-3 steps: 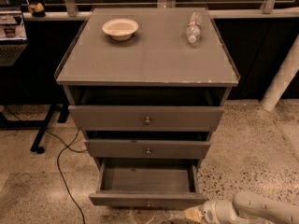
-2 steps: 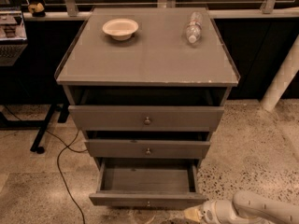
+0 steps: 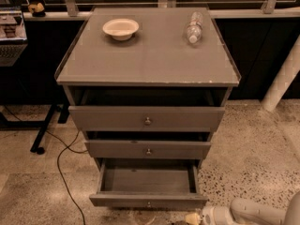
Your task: Close bottom drawer
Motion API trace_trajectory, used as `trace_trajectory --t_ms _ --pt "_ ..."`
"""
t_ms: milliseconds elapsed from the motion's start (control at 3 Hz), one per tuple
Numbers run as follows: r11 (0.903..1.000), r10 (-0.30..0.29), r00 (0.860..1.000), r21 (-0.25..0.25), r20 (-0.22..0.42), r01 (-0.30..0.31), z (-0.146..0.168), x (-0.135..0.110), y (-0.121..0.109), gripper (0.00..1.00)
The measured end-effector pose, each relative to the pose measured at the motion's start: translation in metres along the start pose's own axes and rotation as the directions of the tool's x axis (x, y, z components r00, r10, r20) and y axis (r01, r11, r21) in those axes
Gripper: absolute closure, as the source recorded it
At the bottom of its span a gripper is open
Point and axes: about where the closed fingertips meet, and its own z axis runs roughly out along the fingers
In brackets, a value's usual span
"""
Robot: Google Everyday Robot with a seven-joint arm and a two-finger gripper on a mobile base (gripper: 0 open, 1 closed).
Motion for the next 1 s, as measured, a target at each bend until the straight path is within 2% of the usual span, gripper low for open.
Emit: trace_trajectory --t_ms 333,1000 --pt "0.9989 0.046 0.999 0.009 0.019 -0.046 0.02 0.006 -0.028 1.0" --pt "0.9981 0.062 0.998 -0.006 0.006 -0.062 0.055 -0.007 -0.059 1.0"
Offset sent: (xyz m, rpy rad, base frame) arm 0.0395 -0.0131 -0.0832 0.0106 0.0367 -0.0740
